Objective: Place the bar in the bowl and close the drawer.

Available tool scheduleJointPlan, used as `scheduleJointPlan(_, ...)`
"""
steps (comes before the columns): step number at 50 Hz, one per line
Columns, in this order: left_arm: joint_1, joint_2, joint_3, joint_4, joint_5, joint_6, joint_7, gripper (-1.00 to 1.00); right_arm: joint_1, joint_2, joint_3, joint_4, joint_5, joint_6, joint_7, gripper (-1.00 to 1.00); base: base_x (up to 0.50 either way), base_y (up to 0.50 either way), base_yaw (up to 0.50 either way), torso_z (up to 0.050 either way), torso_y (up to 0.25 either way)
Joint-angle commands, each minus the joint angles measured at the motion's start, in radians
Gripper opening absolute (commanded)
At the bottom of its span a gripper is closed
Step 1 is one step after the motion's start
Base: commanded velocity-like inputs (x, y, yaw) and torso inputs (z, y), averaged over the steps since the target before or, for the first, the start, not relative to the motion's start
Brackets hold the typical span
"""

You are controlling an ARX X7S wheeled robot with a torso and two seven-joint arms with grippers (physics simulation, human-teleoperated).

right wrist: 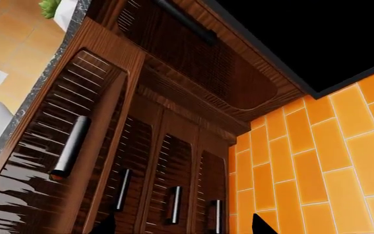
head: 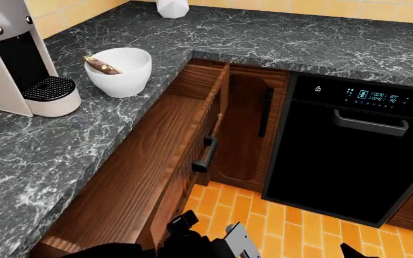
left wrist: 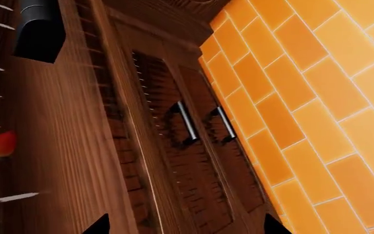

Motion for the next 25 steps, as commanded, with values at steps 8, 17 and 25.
scheduleJointPlan(8, 0.020, 0.000, -0.004, -0.138, 0.040, 0.009, 0.085, 1.00, -0.012, 0.000, 0.006, -0.007, -0.005, -0.009, -0.001, 1.00, 0.00, 0.00, 0.00, 0.000, 0.000)
scheduleJointPlan(17, -0.002, 0.000, -0.005, -0.201, 0.037, 0.025, 0.082, 1.00, -0.019, 0.000, 0.009, -0.012, -0.009, -0.019, 0.005, 1.00, 0.00, 0.00, 0.00, 0.000, 0.000)
scheduleJointPlan(25, -0.022, 0.000, -0.006, -0.258, 0.039, 0.041, 0.077, 1.00, -0.018, -0.003, 0.010, -0.007, -0.011, -0.015, 0.005, 1.00, 0.00, 0.00, 0.00, 0.000, 0.000)
